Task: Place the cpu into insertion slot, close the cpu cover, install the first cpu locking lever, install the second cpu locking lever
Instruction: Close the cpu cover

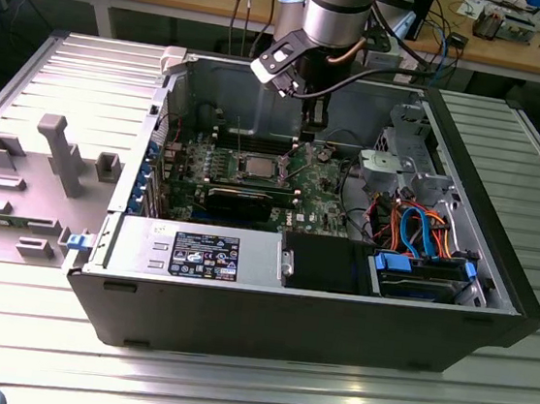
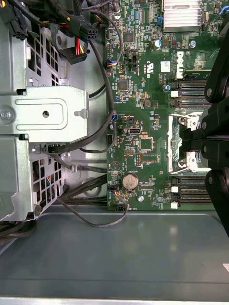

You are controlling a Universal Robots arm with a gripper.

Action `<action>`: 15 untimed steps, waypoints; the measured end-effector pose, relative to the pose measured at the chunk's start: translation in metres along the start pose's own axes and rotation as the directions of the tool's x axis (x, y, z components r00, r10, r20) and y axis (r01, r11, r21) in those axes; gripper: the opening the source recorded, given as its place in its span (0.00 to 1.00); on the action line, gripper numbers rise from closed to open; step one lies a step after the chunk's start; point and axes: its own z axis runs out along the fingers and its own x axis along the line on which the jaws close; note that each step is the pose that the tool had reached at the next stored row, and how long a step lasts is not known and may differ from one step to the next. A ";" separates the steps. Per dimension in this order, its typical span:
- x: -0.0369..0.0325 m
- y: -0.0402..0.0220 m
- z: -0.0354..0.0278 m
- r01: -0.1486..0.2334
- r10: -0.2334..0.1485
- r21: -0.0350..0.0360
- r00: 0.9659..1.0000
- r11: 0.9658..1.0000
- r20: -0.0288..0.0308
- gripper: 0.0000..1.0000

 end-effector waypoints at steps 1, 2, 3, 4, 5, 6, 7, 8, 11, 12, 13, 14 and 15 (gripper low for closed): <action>0.0000 0.0005 0.0001 0.000 0.000 0.000 1.000 1.000 0.000 0.11; 0.0000 0.0052 0.0008 0.000 0.000 0.000 1.000 1.000 0.000 0.11; 0.0000 0.0060 0.0010 0.000 0.000 0.000 1.000 1.000 0.000 0.11; 0.0000 0.0065 0.0012 0.000 0.000 0.000 1.000 1.000 0.000 0.11; 0.0000 0.0066 0.0012 0.000 0.000 0.000 1.000 1.000 0.000 0.11; 0.0000 0.0083 0.0016 0.000 0.000 0.000 1.000 1.000 0.000 0.11; 0.0000 0.0096 0.0016 0.000 0.000 0.000 1.000 1.000 0.000 0.11; 0.0000 0.0096 0.0016 0.000 0.000 0.000 1.000 1.000 0.000 0.11; 0.0000 0.0096 0.0016 0.000 0.000 0.000 1.000 1.000 0.000 0.11; 0.0000 0.0096 0.0016 0.000 0.000 0.000 1.000 1.000 0.000 0.11; 0.0000 0.0096 0.0016 0.000 0.000 0.000 1.000 1.000 0.000 0.11; 0.0000 0.0096 0.0016 0.000 0.000 0.000 1.000 1.000 0.000 0.11; 0.0000 0.0099 0.0017 0.000 0.000 0.000 1.000 1.000 0.000 0.11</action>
